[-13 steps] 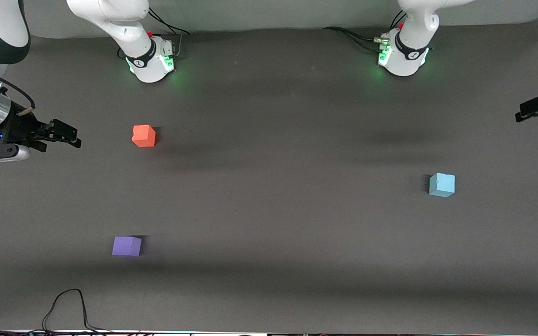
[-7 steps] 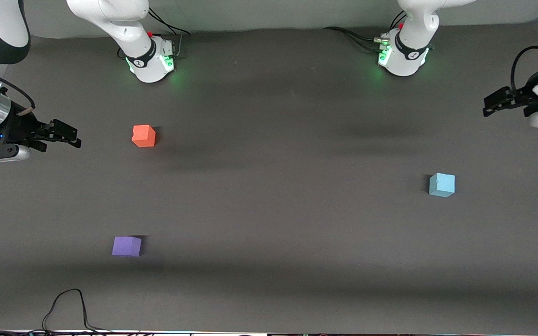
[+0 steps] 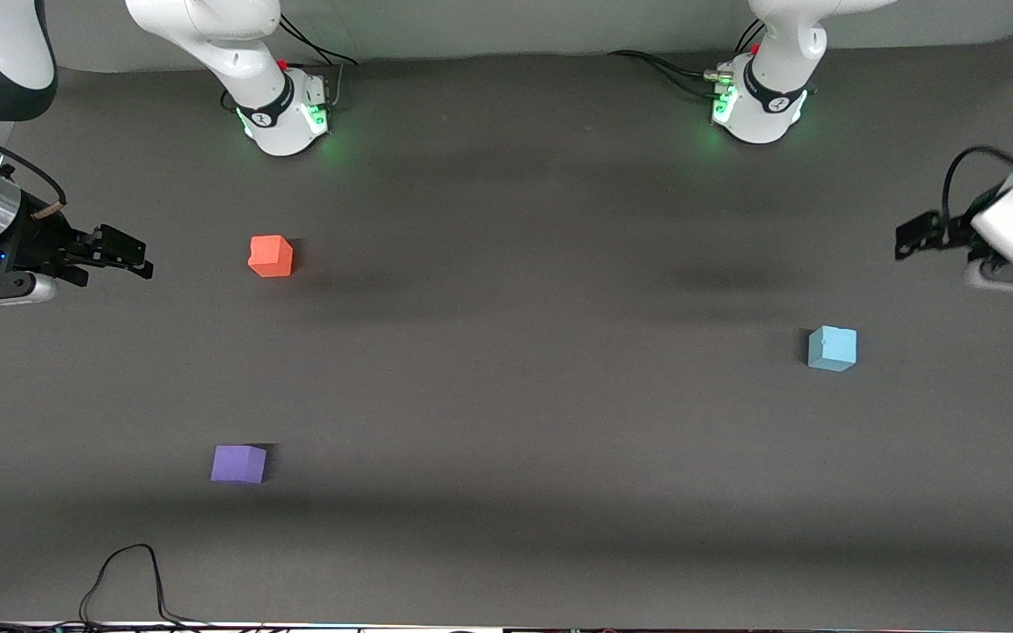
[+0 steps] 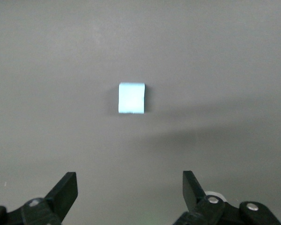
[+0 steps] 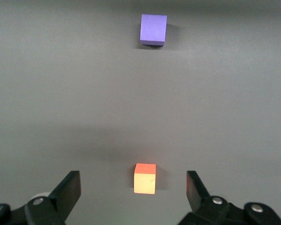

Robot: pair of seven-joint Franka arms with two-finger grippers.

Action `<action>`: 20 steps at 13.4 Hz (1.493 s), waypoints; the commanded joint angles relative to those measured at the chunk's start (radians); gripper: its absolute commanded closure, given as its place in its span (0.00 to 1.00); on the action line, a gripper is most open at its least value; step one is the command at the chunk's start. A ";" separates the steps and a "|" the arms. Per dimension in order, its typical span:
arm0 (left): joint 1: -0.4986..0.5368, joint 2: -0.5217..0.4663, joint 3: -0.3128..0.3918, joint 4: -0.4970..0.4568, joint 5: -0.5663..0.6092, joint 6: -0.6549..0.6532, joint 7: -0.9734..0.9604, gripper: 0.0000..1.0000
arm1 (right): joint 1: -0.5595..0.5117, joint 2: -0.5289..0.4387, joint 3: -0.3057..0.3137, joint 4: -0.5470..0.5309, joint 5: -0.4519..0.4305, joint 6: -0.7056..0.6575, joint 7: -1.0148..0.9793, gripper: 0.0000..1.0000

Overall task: Place blue block between orange and purple blocks
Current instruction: 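Reach the left gripper down over the light blue cube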

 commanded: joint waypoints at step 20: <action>0.017 0.414 0.006 -0.268 0.081 0.798 0.063 0.05 | 0.007 -0.005 -0.007 0.002 -0.008 -0.010 -0.013 0.00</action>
